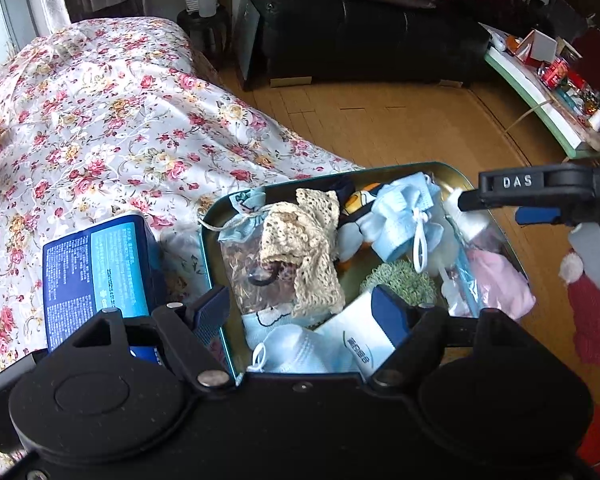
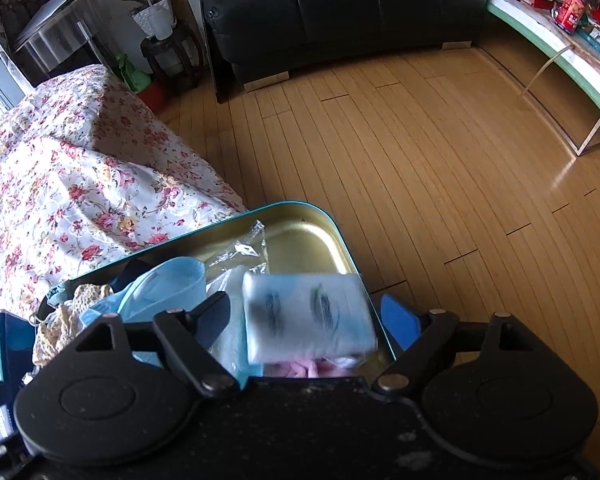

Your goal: Organize soft objects

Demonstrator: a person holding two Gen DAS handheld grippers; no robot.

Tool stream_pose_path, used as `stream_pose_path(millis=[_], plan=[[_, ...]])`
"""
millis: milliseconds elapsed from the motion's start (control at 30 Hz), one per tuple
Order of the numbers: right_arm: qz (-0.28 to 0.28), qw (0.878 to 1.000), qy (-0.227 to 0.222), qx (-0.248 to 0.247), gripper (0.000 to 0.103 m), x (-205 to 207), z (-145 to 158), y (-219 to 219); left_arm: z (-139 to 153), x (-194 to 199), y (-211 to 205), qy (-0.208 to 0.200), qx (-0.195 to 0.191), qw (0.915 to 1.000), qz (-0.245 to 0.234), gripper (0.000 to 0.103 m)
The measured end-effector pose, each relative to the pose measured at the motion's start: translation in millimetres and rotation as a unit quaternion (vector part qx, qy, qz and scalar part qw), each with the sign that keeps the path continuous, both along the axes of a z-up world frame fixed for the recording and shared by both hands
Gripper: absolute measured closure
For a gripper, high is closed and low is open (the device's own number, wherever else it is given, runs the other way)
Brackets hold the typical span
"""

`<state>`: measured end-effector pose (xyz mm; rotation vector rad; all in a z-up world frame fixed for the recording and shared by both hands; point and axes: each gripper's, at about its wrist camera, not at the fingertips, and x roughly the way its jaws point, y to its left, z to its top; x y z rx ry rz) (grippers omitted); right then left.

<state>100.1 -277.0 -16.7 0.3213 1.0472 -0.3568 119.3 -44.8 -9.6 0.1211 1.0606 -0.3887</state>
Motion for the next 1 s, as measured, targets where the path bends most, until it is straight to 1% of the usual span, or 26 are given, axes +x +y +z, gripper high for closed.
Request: stream_pose_path(millis=[133, 300, 367, 400, 467, 533, 700, 867, 1000], plan=[[-0.003, 1.000, -0.004, -0.004, 0.020, -3.0, 4.5, 1.0, 2.8, -5.1, -1.8, -0.007, 0.008, 0.9999, -0.004, 0.030], [-0.010, 1.000, -0.008, -0.008, 0.020, -11.5, 11.1, 0.9, 7.7, -11.3, -1.0, -0.020, 0.028, 0.9994, -0.003, 0.029], [-0.012, 1.000, -0.011, -0.010, 0.020, -17.1, 14.5, 2.9, 9.7, -14.3, 0.3, -0.026, 0.036, 0.9990, 0.001, 0.021], [-0.012, 1.000, -0.013, -0.012, 0.020, -20.5, 16.7, 4.0, 11.0, -16.3, 1.5, -0.030, 0.040, 0.9987, 0.005, 0.020], [-0.011, 1.000, -0.017, -0.019, 0.020, -28.0, 22.0, 9.2, 13.2, -20.5, 4.0, -0.038, 0.050, 0.9979, 0.012, 0.020], [-0.007, 0.999, -0.020, -0.028, 0.020, -35.4, 27.2, 16.9, 14.9, -23.8, 7.2, -0.041, 0.058, 0.9973, 0.020, 0.020], [0.008, 0.998, -0.027, -0.049, 0.020, -57.7, 39.4, 43.7, 17.6, -31.2, 17.1, -0.035, 0.060, 0.9969, 0.037, 0.020], [0.027, 0.997, -0.033, -0.072, 0.020, -79.3, 49.4, 72.6, 20.8, -41.0, 26.8, -0.032, 0.059, 0.9963, 0.054, 0.020], [0.045, 0.995, -0.031, -0.079, 0.020, -94.2, 53.8, 93.8, 22.4, -49.0, 35.9, -0.028, 0.054, 0.9960, 0.066, 0.019]])
